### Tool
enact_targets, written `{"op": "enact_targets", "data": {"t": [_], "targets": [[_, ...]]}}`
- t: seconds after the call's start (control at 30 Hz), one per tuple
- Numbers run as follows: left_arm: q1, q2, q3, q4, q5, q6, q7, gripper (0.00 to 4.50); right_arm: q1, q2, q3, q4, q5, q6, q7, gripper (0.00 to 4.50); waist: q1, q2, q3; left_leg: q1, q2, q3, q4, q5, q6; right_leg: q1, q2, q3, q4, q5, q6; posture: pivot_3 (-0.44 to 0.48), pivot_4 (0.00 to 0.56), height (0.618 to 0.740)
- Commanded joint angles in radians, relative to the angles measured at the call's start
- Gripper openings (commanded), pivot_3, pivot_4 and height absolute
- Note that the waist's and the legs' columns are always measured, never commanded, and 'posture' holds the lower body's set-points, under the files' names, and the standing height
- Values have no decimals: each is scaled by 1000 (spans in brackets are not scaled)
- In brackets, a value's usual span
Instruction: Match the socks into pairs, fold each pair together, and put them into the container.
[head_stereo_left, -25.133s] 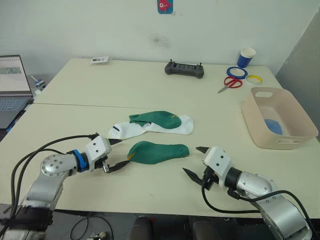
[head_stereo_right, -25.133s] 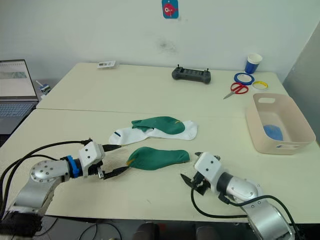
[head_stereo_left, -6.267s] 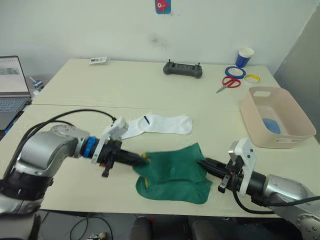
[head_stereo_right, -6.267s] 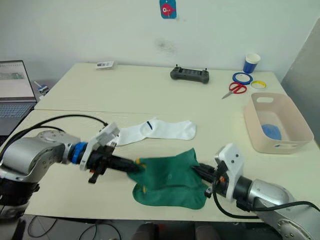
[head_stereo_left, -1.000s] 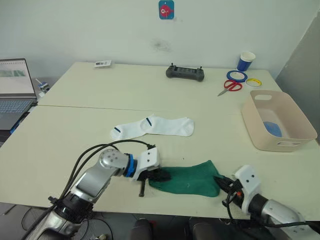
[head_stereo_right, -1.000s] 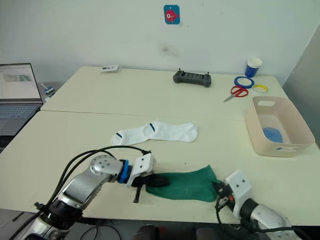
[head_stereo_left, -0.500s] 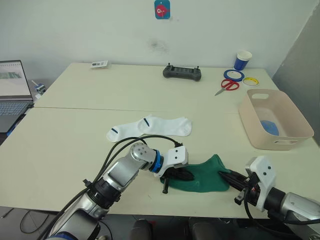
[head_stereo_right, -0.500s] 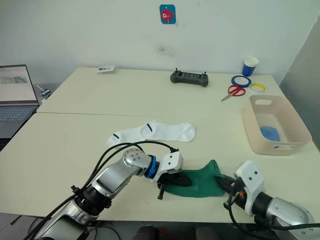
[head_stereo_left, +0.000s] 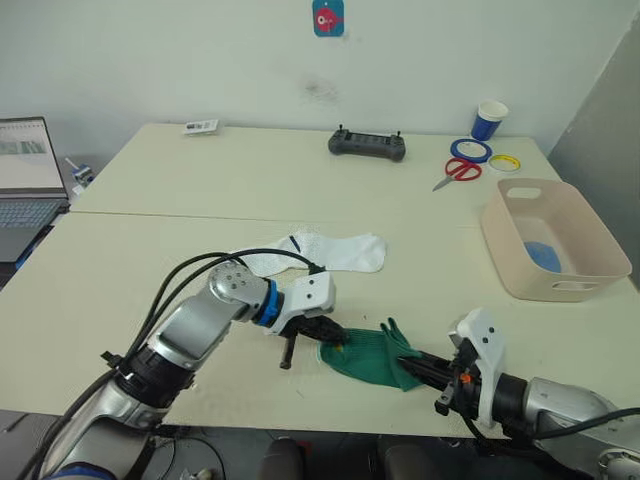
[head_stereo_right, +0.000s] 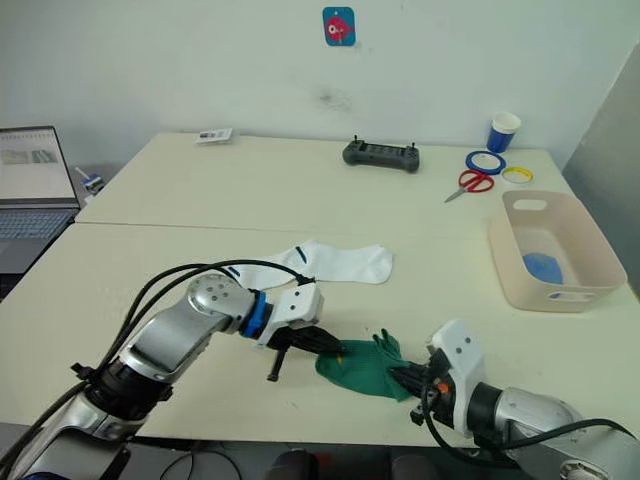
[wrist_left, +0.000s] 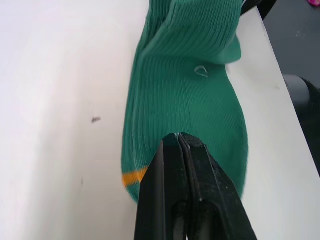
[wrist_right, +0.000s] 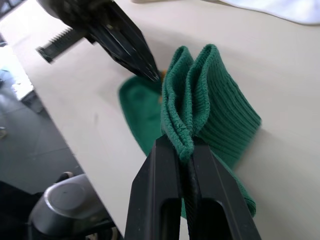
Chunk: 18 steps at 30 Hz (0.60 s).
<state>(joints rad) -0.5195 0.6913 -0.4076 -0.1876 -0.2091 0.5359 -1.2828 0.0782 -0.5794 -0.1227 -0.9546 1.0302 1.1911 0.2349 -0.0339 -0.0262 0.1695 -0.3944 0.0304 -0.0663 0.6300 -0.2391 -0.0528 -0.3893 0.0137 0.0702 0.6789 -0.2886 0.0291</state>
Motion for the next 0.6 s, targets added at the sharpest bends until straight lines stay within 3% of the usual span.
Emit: {"op": "enact_targets", "data": {"t": [0.03,0.33,0.6], "targets": [[21,-10,4,-18,-7,5,18,0,-95,26,63,34,70,37,-62,36,0,-2,2,0,0,0,0,0,0,0,0,0,0,0,0,0,150,740],[73,38,57,-46,-25,32,43,0,-272,117,201,165,99,102,-170,36,-2,-1,4,-2,1,-2,0,0,0,-2,1,-1,0,0,0,0,150,740],[81,55,73,-31,-24,24,56,0,-306,176,279,258,8,105,-201,36,-1,-1,4,-4,1,-3,0,0,0,-3,1,-2,0,0,0,0,150,740]]}}
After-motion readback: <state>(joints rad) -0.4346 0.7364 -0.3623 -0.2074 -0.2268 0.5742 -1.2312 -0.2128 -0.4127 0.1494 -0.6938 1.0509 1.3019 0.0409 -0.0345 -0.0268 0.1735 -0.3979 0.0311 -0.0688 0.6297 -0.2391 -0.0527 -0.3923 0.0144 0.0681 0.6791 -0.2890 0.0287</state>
